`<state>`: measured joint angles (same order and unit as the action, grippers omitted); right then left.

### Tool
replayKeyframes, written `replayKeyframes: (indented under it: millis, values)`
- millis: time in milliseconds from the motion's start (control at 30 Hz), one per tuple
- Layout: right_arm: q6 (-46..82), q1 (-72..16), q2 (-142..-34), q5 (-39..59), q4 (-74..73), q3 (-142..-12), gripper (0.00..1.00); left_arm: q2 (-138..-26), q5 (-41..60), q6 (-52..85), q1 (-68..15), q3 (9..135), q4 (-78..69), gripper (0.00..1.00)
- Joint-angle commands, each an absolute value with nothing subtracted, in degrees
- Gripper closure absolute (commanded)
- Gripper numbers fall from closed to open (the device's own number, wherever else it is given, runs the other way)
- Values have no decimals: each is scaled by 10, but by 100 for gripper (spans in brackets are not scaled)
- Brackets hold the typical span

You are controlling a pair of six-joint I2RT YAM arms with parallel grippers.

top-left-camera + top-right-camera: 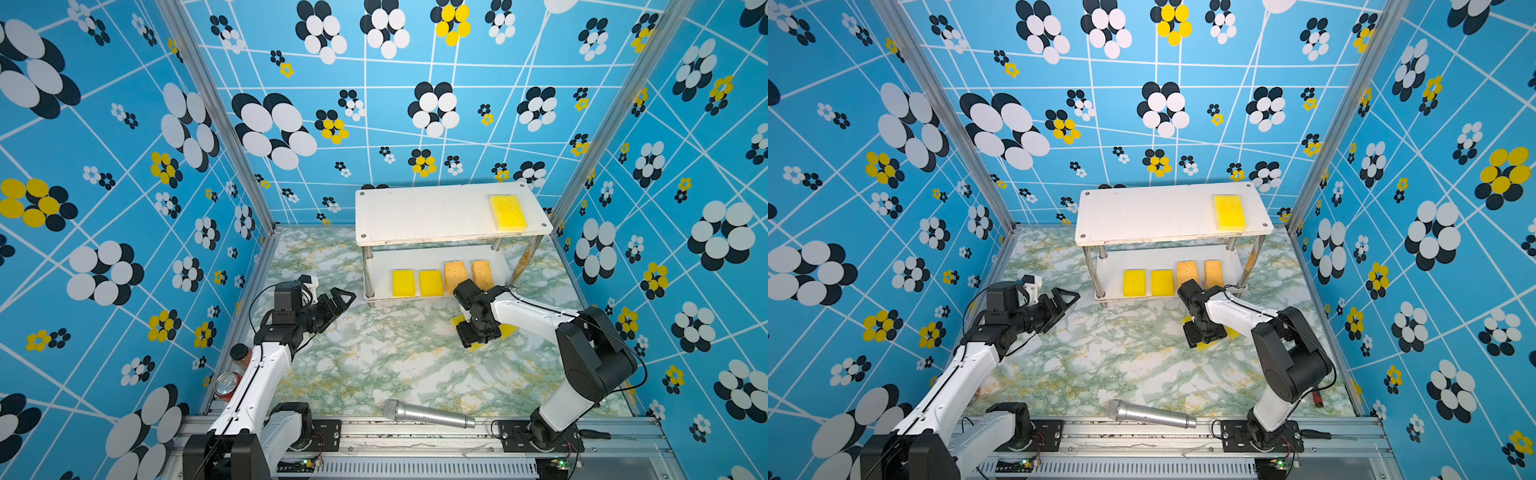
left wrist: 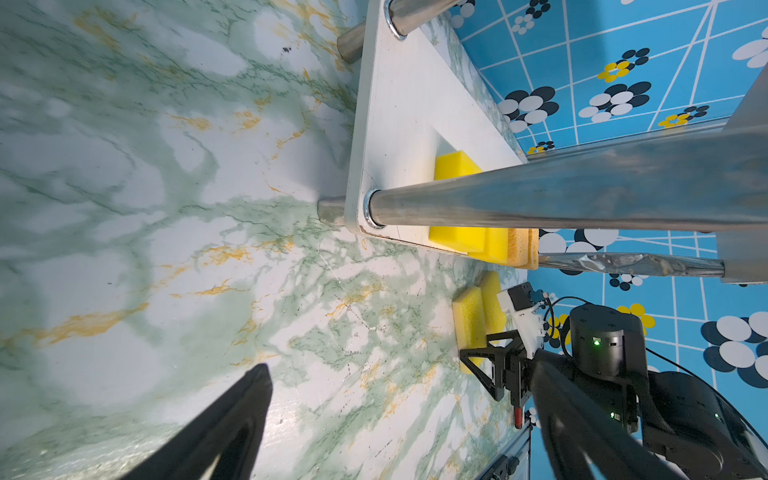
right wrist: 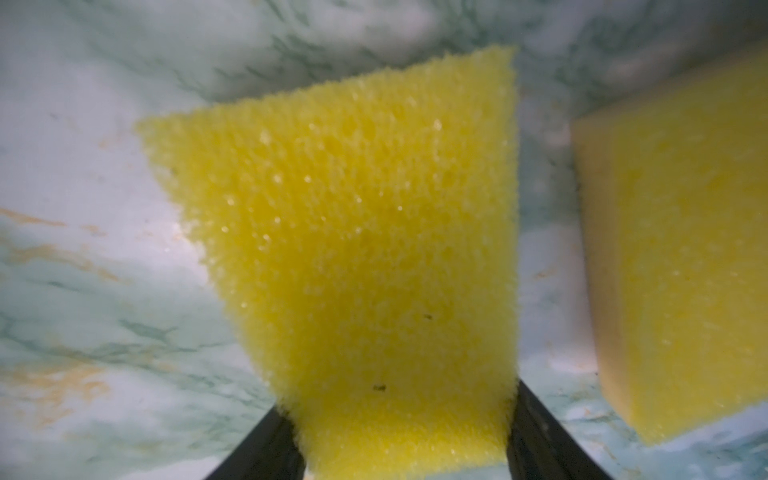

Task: Place and organize the cleaning sponges onto the shelf
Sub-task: 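Lower the open right gripper around the yellow sponge nearer the robot, then close the right gripper on the yellow sponge's end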

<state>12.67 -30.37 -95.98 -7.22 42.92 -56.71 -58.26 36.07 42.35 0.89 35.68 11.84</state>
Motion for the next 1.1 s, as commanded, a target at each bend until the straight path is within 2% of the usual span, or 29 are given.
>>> replayKeyframes:
  millis: [0, 467, 1067]
  values:
    - [135, -308, -944, -78, 441, -558, 33, -575, 368, 412, 16, 354, 119, 1]
    - [156, -312, -907, -66, 456, -534, 39, -578, 369, 410, 18, 356, 119, 1]
    - [189, -342, -829, -39, 540, -554, 42, -578, 370, 408, 20, 355, 121, 1]
